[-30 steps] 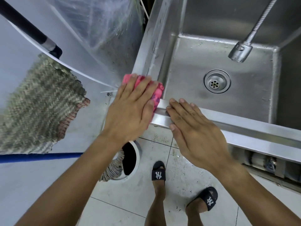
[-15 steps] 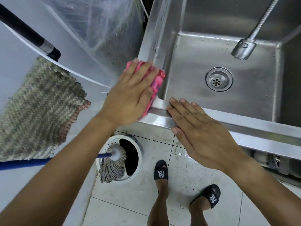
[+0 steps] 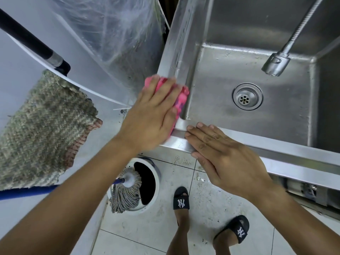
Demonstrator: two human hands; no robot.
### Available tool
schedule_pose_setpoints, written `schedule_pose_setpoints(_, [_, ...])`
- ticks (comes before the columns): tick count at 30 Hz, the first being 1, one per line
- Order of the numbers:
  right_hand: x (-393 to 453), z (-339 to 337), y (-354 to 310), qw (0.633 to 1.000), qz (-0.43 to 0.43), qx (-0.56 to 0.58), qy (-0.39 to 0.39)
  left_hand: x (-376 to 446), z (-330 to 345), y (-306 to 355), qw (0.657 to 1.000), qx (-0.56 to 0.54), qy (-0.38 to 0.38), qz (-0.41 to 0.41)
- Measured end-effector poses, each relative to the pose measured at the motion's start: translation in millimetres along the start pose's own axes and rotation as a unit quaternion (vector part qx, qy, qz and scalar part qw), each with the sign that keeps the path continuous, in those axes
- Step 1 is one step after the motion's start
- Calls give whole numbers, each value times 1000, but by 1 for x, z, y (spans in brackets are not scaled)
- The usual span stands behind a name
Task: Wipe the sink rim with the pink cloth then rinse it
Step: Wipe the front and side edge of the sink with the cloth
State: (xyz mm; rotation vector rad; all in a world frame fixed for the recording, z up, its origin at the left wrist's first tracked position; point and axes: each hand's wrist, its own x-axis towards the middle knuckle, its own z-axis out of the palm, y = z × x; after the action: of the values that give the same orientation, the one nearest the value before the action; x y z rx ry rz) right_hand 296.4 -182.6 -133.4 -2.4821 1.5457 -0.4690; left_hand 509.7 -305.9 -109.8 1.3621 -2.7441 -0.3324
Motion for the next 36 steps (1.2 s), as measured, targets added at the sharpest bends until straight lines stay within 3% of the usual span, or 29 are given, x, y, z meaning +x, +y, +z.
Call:
schedule_pose_setpoints(5, [1, -4, 0, 999, 8, -7, -37, 87, -12, -19, 1000, -21, -10, -17])
schedule_pose_setpoints(12, [3, -10, 1, 994, 6, -15, -107, -28, -3, -6, 997, -75, 3, 30])
schedule_pose_setpoints(16, [6, -10, -1, 995, 11, -12, -100, 28, -6, -26, 998, -40, -24, 47])
schedule_pose_setpoints(20, [5, -10, -4, 995, 27, -2, -93, 88, -11, -29, 998, -58, -17, 3])
schedule_pose_setpoints(23, [7, -11, -4, 994, 32, 0, -100, 53, -6, -18, 998, -60, -5, -7])
schedule_pose_setpoints(26, [17, -8, -4, 993, 9, -18, -113, 11, 1, -20, 997, -63, 15, 47])
schedule_pose_setpoints(29, [34, -2, -4, 991, -18, -34, -131, 50, -6, -39, 994, -40, 3, 98])
schedule_pose_setpoints(33, [56, 7, -8, 993, -1, -26, -116, 134, -21, -53, 996, -50, -52, 57])
schedule_pose_setpoints(36, [70, 14, -15, 995, 38, -13, -92, 143, -22, -56, 995, -62, -62, 58])
